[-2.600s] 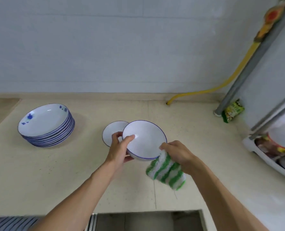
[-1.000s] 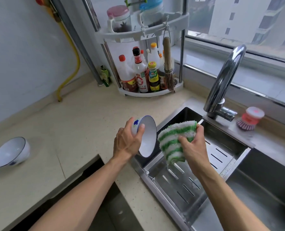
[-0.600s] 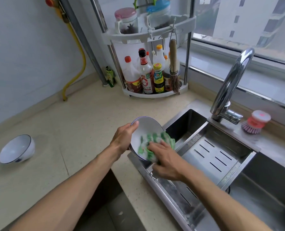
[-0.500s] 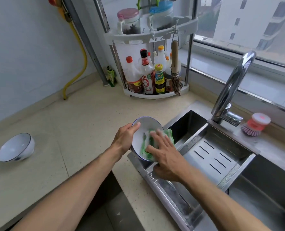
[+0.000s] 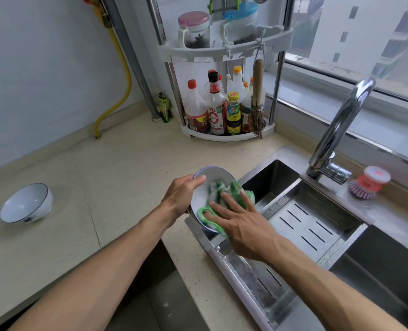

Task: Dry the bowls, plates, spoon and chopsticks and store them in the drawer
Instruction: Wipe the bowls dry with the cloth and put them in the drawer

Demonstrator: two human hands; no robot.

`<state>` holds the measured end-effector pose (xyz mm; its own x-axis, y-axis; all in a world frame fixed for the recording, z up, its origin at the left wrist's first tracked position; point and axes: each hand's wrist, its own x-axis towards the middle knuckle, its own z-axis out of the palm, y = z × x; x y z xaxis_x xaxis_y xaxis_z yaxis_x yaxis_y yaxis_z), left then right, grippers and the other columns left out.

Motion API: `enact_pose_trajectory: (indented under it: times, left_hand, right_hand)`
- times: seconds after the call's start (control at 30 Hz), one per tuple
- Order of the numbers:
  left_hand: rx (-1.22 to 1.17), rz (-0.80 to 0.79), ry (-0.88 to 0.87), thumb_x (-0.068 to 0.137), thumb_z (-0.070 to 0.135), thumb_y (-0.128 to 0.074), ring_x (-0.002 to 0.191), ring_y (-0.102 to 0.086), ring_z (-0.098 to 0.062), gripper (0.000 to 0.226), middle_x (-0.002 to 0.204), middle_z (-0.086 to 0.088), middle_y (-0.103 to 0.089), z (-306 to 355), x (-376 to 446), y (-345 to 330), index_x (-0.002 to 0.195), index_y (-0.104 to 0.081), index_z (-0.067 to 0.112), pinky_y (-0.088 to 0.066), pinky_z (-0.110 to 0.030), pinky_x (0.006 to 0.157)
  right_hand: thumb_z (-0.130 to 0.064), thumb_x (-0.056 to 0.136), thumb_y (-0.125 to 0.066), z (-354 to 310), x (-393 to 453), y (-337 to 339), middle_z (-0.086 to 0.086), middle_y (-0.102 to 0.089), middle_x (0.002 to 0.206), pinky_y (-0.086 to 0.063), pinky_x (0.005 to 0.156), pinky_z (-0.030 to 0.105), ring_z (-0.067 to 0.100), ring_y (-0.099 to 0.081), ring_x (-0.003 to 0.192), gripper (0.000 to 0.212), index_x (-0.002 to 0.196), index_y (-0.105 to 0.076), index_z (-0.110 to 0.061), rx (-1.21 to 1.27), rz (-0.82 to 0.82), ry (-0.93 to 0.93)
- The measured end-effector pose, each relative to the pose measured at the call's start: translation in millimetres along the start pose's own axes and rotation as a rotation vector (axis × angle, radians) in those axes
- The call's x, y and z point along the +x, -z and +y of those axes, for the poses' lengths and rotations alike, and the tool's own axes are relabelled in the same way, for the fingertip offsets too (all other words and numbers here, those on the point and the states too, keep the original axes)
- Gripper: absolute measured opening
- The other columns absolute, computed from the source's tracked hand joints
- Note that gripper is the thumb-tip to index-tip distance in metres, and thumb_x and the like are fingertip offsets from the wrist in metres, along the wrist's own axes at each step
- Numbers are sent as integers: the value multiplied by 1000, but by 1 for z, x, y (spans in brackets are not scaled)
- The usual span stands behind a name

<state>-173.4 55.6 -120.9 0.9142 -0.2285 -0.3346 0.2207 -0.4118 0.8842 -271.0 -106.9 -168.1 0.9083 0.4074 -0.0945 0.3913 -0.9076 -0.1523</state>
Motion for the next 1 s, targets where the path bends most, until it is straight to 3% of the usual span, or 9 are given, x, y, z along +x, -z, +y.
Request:
enact_pose_trajectory:
  times: [0.07,0.2,0.4,0.5,0.57,0.63,0.73,0.87,1.0]
  left_hand:
    - [-6,108,-29,77,56,-57,71,-52,-22,52,73,-3,-57,2,-2,-7,82,-62,4,-36,-35,68]
    - [46,210,-27,72,64,-52,69,-46,-20,61,72,-1,-49,-1,-5,-11,78,-54,3,-32,-36,68]
    - [43,102,-27,66,56,-59,68,-52,-22,51,70,-10,-57,1,-6,-4,78,-64,7,-37,-35,66]
    - [15,300,-55,76,45,-58,60,-40,-19,36,51,7,-41,2,-13,-21,56,-47,16,-28,-32,59]
    - [-13,353,-23,80,42,-59,61,-45,-20,34,50,12,-44,0,-13,-22,55,-53,20,-31,-31,59]
    - [10,224,16,74,47,-59,68,-54,-25,32,64,3,-57,3,-11,-12,65,-62,16,-39,-33,64]
    - [118,-65,138,83,40,-64,72,-60,-28,30,82,-10,-62,14,-11,8,92,-69,12,-46,-29,61]
    - [-80,-83,221,91,36,-60,80,-62,-26,16,95,-10,-64,13,-16,6,102,-62,25,-49,-30,65]
    - [-450,-23,87,83,29,-68,86,-69,-21,38,103,-7,-70,-7,-27,-22,120,-59,21,-54,-30,66]
  right_hand:
    - [-12,91,-50,-13,6,4,1,-13,167,15,121,48,26,-5,155,82,159,-8,-29,111,41,-35]
    - [2,82,-44,-41,6,11,1,-31,162,-4,122,35,16,-22,149,90,160,-9,-26,770,29,-49]
    - [-9,92,-45,-3,-1,-3,-7,-2,168,10,120,34,17,0,155,83,160,0,-28,69,-1,-17]
    - [-5,88,-47,-27,6,12,4,-30,161,-9,118,34,21,-23,148,82,159,-10,-22,394,67,-92]
    - [0,85,-47,-42,3,19,8,-46,149,-15,115,33,23,-34,136,86,159,-11,-24,741,51,-116]
    - [-4,85,-51,-35,-4,10,7,-47,149,-23,118,41,23,-39,136,87,160,-11,-24,677,62,-40]
    - [-13,86,-65,-1,-11,-16,3,-51,149,-40,113,46,24,-48,137,74,153,-36,-22,136,190,154]
    - [-9,81,-65,6,-7,-17,4,-73,106,-55,90,40,25,-68,98,43,124,-62,-14,-69,405,164]
    - [-12,78,-48,-18,7,9,2,-62,65,-44,63,33,27,-55,59,24,94,-65,-9,-6,614,-61]
